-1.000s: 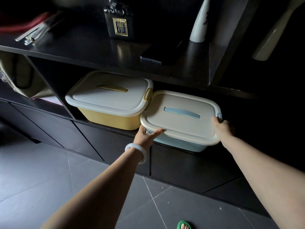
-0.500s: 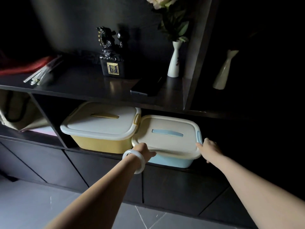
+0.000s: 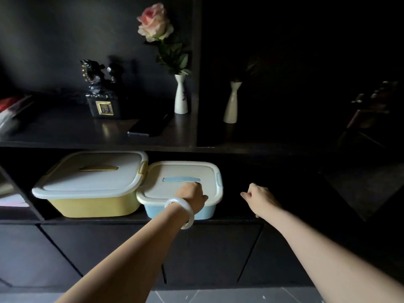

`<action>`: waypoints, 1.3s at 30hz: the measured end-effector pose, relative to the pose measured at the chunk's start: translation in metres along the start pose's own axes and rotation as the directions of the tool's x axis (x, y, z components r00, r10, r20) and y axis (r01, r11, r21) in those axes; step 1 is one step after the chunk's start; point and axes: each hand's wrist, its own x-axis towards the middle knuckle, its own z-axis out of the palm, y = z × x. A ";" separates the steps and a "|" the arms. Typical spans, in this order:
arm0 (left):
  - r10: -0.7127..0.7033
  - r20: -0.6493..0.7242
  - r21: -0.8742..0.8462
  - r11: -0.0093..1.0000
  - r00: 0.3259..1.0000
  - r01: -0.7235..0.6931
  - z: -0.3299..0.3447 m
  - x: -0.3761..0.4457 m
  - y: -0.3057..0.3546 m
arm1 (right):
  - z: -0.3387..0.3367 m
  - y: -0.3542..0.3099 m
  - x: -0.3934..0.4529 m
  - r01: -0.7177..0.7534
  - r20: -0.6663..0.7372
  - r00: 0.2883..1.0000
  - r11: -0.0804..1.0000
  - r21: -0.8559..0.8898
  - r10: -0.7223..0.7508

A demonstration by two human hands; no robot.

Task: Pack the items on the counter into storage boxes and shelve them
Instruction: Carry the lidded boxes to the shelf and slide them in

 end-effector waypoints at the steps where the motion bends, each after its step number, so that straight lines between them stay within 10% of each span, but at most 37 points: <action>1: 0.026 0.002 0.024 0.999 1.000 -0.026 0.005 -0.002 0.016 | -0.008 0.016 -0.006 -0.019 -0.007 1.000 1.000 -0.004 0.019; 12: 0.459 0.114 0.244 0.847 0.881 -0.472 0.088 -0.061 0.316 | -0.140 0.285 -0.131 -0.247 -0.173 0.960 0.957 -0.155 0.220; 21: 0.726 0.245 0.423 0.516 0.642 -0.745 0.185 -0.119 0.549 | -0.217 0.500 -0.235 -0.480 -0.211 0.869 0.867 -0.135 0.448; 39: 0.870 0.487 0.131 0.013 0.076 -0.991 0.312 -0.043 0.902 | -0.317 0.765 -0.233 -0.872 -0.218 0.472 0.489 0.029 0.854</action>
